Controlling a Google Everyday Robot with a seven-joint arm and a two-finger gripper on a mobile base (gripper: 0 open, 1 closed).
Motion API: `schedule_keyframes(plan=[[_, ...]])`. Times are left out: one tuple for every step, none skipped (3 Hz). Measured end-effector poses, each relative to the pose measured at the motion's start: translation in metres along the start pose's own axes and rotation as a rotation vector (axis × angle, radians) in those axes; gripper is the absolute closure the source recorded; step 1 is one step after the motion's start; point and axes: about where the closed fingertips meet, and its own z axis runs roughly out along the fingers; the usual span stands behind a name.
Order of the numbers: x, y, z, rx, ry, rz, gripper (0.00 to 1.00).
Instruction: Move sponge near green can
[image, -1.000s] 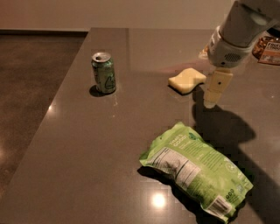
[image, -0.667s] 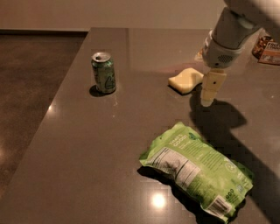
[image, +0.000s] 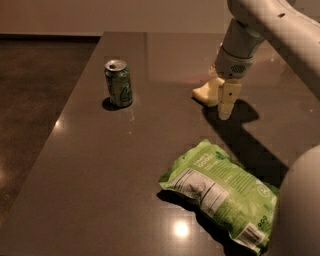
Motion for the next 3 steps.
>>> schedule_keyframes(plan=[[-0.006,-0.007,0.006,-0.03,0.006,-0.016,0.18],[-0.017,-0.008,0.003,-0.043,-0.003,-0.035,0.41],[-0.052,-0.002,-0.015,-0.03,-0.058,-0.094,0.72]])
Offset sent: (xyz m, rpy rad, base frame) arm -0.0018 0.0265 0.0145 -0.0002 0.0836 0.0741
